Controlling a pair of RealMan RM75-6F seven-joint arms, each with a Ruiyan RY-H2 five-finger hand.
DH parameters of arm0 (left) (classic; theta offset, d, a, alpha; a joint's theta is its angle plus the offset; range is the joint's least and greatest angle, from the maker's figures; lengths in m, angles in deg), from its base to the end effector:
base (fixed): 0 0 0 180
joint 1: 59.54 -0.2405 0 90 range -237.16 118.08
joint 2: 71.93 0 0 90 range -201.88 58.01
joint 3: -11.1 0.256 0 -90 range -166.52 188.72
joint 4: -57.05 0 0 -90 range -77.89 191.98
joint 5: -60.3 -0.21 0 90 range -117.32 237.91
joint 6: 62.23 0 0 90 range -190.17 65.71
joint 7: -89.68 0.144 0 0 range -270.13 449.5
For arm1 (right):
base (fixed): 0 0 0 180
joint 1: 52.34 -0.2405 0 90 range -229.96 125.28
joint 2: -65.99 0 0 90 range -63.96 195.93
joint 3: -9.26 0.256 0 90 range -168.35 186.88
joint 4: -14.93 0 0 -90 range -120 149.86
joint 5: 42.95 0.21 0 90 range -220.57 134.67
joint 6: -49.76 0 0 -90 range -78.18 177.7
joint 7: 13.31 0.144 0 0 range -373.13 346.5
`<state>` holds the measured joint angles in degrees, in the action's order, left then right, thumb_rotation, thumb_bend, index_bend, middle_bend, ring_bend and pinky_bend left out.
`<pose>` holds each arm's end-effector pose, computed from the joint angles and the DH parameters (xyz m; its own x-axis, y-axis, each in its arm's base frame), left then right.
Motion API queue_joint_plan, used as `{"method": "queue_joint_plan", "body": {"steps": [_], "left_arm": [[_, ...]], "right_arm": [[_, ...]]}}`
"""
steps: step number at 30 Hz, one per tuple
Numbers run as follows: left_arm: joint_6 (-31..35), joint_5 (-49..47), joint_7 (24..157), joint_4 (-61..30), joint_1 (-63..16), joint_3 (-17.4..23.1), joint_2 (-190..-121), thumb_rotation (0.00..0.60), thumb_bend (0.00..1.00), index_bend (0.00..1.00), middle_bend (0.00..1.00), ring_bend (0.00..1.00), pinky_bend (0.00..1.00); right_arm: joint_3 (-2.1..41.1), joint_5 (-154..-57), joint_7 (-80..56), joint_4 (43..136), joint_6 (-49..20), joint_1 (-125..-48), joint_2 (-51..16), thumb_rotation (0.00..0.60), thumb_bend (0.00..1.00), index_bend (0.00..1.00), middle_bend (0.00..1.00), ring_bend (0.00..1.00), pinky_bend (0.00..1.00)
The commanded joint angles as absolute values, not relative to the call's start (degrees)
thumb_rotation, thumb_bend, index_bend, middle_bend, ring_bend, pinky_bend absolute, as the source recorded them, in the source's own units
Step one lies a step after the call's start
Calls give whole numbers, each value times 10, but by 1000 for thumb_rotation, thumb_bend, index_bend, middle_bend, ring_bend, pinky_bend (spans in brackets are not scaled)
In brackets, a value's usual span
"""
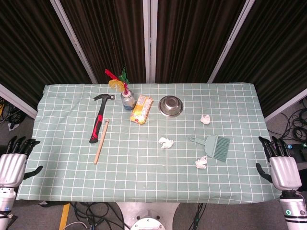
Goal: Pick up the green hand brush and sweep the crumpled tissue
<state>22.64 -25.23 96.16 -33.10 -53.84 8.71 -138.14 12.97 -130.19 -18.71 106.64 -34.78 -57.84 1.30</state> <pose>-0.3146 0.1843 0.1497 0.4980 0.0066 0.8672 0.8671 -0.0143 -0.4978 -0.3066 -0.1876 0.1565 0.4817 0.0115 0.8763 -0.8754 -0.0410 0.4817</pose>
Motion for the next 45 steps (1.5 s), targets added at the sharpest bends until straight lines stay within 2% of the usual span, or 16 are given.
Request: {"method": "queue_joint_plan", "body": {"steps": [1,9,15,18,21,25,34,45], "left_arm": [[224,-251,962,-331,-538,88,-1382,600,137,214,185,99,61],[231,-256,963,-331,-538,86,-1383,600,137,215,185,99,61],[239,-266,952,-323,-539,87,-1386,600,136,214,185,99,61],[246,-271,946,-320,-542,89,-1386,600,137,215,185,99,61],[253,-272,940,-319,-547,91,-1387,600,137,215,185,99,61],[258,-274,937,-316,-552,94,-1388,600,137,215,185,99,61],[258,-270,923,-304,-557,95,-1392,600,137,214,185,99,61],[255,-270,915,-297,-556,94,-1396,600,133,215,185,99,61]], "right_arm": [[129,-1303,-181,1069,-344,-580,15,600,240,23,146,1,64],[124,-1309,-141,1082,-320,-592,25,600,240,24,170,13,64],[153,-1280,-100,1077,-224,-660,12,600,242,111,255,34,65],[172,-1241,-133,1067,-157,-705,-9,600,246,253,327,41,69],[192,-1192,-175,1050,-103,-747,-49,600,238,290,352,41,71],[205,-1141,-240,1001,-64,-793,-122,600,157,309,359,41,75],[209,-1063,-320,899,-37,-840,-242,600,171,336,381,41,75],[209,-1044,-350,823,-40,-867,-307,600,239,379,460,82,75]]}}
